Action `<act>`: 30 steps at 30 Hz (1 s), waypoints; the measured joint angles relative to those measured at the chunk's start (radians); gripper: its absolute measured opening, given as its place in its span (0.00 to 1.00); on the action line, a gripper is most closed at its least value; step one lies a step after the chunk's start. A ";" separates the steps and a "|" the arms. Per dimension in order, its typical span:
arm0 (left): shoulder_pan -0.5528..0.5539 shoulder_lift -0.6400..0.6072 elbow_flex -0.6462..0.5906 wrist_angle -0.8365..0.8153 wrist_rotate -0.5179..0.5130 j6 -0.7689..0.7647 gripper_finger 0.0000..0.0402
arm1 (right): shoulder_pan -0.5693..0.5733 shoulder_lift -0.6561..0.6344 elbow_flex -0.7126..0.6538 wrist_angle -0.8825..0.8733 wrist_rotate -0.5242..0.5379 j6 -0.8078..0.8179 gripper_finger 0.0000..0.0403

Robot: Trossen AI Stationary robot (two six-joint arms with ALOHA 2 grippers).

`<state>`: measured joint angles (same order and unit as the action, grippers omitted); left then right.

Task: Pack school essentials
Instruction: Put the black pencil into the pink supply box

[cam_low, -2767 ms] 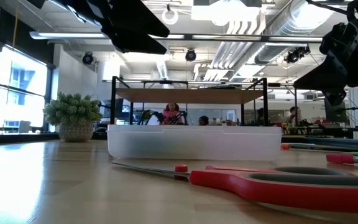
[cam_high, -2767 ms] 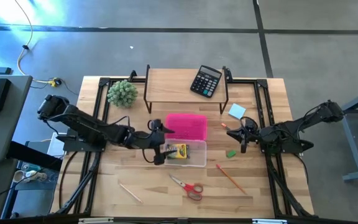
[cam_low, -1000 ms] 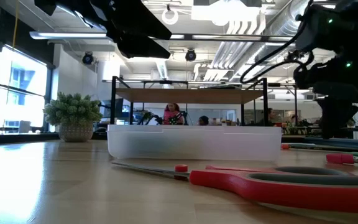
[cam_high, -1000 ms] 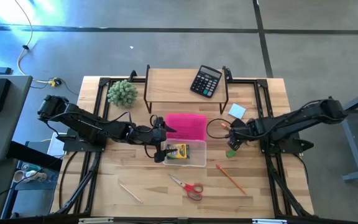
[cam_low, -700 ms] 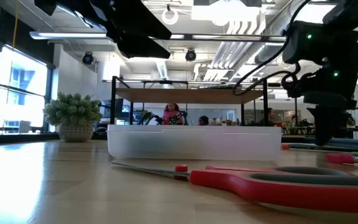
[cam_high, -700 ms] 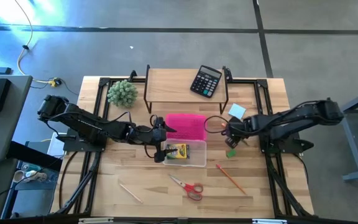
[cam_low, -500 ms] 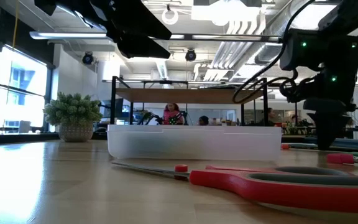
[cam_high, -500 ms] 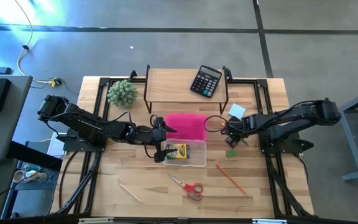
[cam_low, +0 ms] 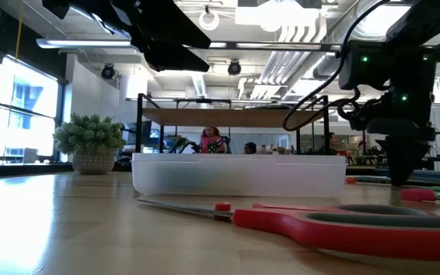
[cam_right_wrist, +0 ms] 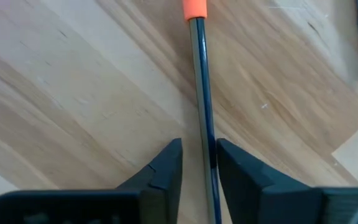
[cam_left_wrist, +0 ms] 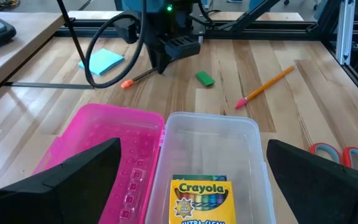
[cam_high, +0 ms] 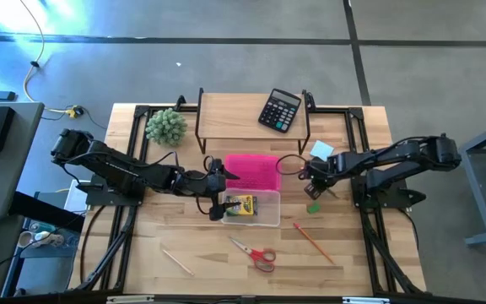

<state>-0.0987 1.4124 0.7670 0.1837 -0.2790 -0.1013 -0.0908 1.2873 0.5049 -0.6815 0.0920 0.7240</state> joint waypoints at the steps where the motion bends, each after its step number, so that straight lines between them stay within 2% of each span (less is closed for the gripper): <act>1: 0.000 0.000 0.000 0.000 0.000 0.000 0.98 | -0.001 0.000 0.000 0.000 -0.004 0.000 0.19; 21: 0.000 0.000 0.000 0.000 0.000 0.000 0.98 | -0.001 0.001 -0.001 -0.006 -0.011 0.009 0.02; 30: 0.000 0.000 0.000 0.000 0.000 0.000 0.98 | 0.000 0.001 -0.002 -0.006 -0.009 0.009 0.01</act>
<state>-0.0990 1.4124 0.7670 0.1841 -0.2790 -0.1013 -0.0910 1.2884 0.5030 -0.6872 0.0830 0.7334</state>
